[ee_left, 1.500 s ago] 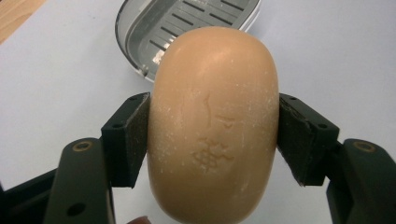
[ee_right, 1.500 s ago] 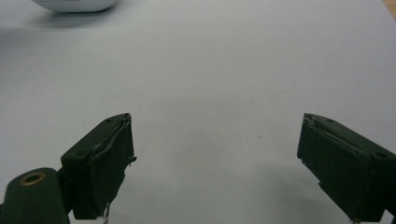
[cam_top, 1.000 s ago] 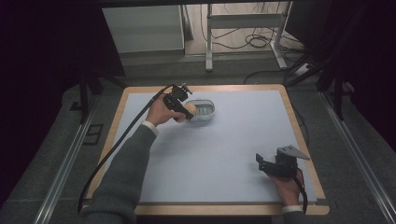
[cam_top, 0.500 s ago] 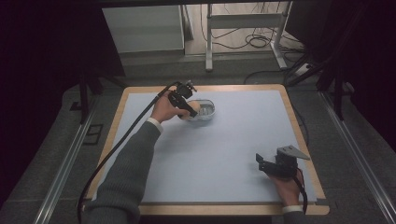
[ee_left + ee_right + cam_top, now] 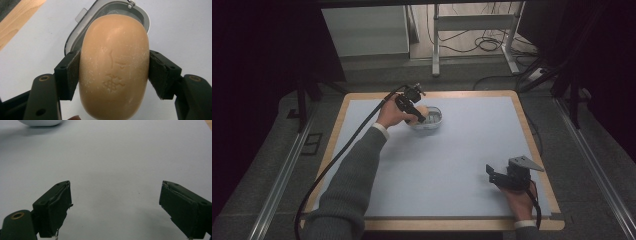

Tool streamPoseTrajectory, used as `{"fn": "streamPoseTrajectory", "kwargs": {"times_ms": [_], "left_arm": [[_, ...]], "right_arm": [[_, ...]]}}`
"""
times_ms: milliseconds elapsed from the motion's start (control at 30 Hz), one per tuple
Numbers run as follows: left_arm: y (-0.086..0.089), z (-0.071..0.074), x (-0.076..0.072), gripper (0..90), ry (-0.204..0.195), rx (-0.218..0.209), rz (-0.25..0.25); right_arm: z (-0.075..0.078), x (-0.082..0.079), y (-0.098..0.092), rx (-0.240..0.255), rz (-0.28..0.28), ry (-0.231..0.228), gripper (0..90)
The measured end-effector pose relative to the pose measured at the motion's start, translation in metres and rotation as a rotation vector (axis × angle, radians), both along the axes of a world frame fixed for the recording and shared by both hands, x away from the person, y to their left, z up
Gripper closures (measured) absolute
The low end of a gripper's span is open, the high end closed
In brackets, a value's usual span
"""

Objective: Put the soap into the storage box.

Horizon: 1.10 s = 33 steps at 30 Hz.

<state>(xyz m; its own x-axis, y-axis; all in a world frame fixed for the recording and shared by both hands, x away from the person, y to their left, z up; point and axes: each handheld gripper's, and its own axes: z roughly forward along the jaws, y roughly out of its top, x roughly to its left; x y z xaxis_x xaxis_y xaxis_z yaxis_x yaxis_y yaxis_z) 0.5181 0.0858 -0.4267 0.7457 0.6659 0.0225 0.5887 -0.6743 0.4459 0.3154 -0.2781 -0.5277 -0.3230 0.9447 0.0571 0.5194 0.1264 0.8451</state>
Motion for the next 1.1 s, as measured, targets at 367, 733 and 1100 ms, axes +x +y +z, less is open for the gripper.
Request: {"fn": "streamPoseTrajectory", "kwargs": {"times_ms": [367,733,1100], "left_arm": [[-0.014,-0.005,0.014,32.0,0.006,0.018,-0.017],[-0.023,-0.013,0.028,32.0,0.016,0.031,-0.029],[-0.031,-0.029,0.030,31.4,0.037,0.056,-0.031]], "right_arm": [[0.000,0.000,0.000,0.005,0.003,0.002,11.0],[0.000,0.000,0.000,0.005,0.002,0.002,11.0],[0.000,0.000,-0.001,0.008,0.005,0.002,11.0]]}}
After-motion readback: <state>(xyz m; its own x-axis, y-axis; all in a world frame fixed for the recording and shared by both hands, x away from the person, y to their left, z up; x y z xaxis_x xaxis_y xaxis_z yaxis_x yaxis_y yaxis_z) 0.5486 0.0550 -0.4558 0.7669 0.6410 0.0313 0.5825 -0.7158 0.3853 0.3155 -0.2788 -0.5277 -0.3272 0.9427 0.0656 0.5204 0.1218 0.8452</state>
